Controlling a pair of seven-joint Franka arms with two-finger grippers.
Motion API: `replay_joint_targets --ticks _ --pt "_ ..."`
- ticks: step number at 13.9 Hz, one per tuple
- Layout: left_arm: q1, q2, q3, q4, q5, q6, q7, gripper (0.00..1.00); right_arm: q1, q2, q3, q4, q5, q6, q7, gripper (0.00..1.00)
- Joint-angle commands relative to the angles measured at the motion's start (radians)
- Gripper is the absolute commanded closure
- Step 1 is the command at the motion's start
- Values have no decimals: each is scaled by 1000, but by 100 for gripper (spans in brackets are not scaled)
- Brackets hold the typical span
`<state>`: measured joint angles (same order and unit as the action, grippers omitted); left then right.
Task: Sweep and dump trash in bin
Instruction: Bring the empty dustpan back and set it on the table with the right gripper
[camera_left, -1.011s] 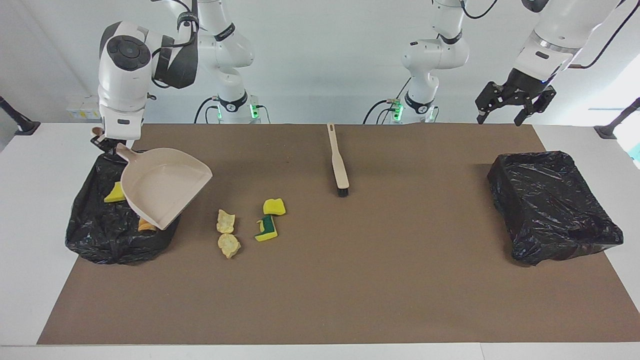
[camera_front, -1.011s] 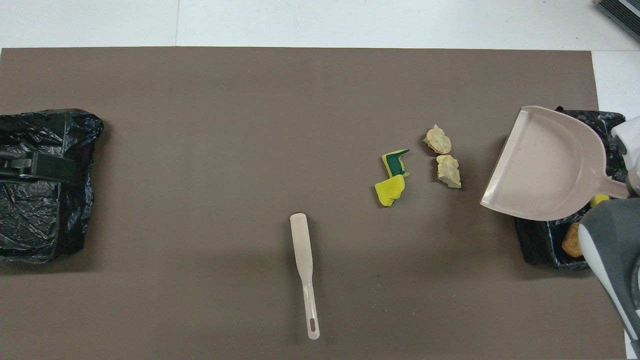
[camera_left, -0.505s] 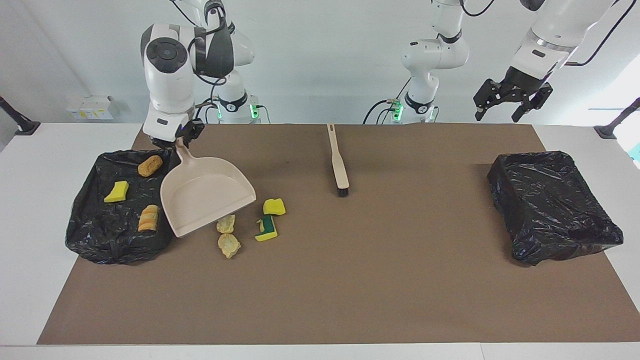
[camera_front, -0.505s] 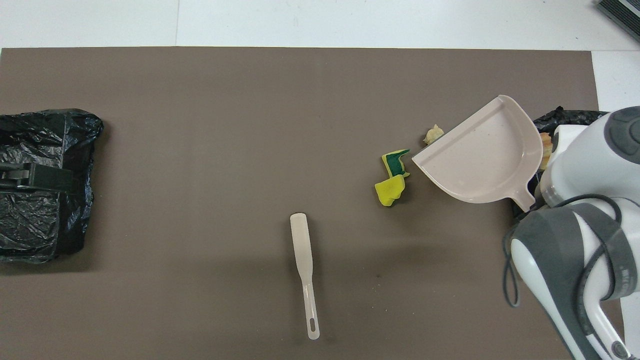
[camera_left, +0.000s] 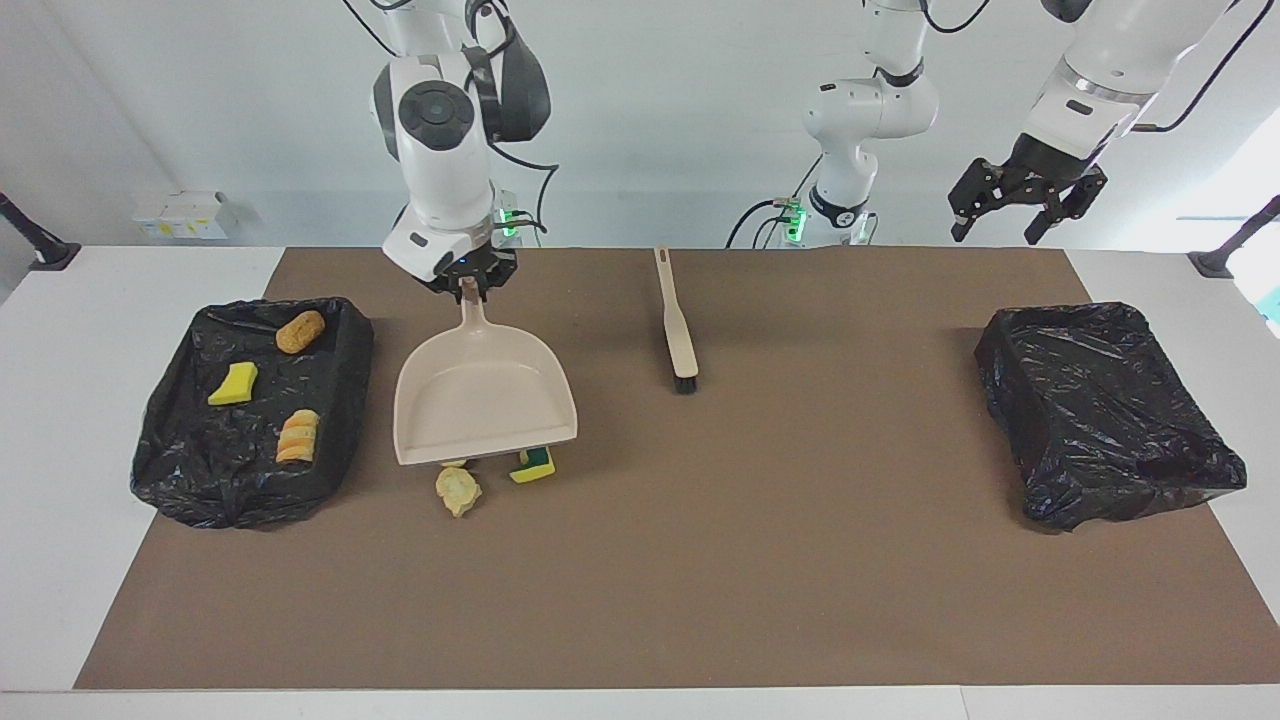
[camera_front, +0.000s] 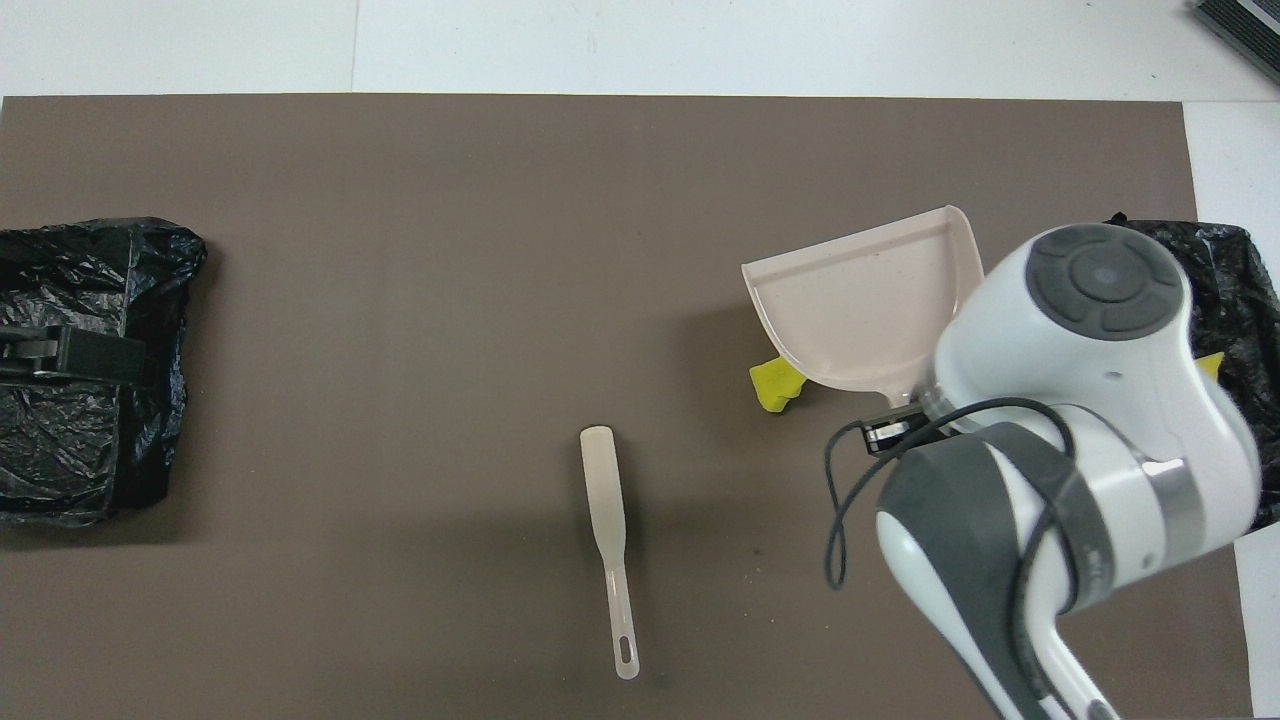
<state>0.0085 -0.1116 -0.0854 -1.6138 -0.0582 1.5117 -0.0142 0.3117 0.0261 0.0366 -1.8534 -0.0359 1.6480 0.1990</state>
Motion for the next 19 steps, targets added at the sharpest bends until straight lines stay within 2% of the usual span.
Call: replay_joint_targets --ticks 1,6,11,16,19 --pt "8 -22 -2 -21 0 -5 5 0 52 96 -6 115 83 -1 77 100" --pt "8 -22 -2 -21 0 -5 5 0 144 248 -6 256 178 12 239 100" --pt "8 -22 -2 -21 0 -5 5 0 207 382 -6 330 221 107 345 100" --pt "8 -22 -2 -21 0 -5 5 0 213 520 -11 443 208 133 336 100" --pt "8 -22 -2 -21 0 -5 5 0 204 563 -9 483 202 163 324 100"
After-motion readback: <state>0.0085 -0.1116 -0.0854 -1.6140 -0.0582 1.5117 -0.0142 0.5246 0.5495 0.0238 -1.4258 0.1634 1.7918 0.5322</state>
